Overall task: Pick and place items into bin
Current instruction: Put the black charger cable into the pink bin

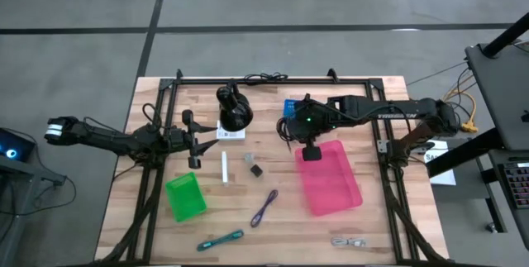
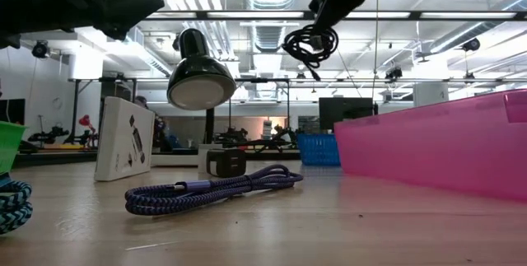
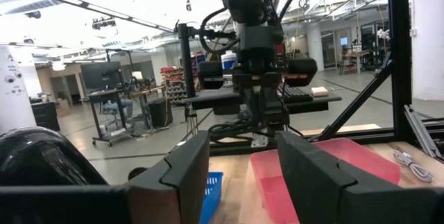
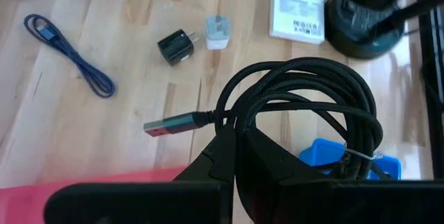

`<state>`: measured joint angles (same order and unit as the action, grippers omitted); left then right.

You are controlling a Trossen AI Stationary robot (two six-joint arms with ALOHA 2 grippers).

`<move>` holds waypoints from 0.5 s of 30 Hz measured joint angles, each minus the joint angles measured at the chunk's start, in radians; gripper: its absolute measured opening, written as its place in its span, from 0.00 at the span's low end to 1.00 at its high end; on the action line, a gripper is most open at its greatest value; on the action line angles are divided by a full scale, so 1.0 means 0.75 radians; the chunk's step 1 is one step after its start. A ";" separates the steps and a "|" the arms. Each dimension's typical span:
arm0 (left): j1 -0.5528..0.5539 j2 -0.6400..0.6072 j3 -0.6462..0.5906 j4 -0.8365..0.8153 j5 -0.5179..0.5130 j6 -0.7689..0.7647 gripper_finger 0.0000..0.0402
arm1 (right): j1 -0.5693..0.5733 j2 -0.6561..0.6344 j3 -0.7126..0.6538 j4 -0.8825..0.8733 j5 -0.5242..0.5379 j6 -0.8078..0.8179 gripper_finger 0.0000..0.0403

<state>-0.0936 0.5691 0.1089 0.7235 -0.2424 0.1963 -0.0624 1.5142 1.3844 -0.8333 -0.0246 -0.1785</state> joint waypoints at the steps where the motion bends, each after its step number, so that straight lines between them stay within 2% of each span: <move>1: 0.000 0.000 0.000 0.000 0.000 0.000 0.39 | -0.001 -0.005 0.000 -0.011 0.001 0.018 0.02; 15: 0.000 0.000 0.000 0.000 0.000 0.000 0.39 | 0.009 -0.027 0.000 -0.179 -0.001 0.188 0.02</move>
<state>-0.0937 0.5690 0.1089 0.7235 -0.2424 0.1963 -0.0559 1.4937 1.3846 -0.9678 -0.0250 -0.0374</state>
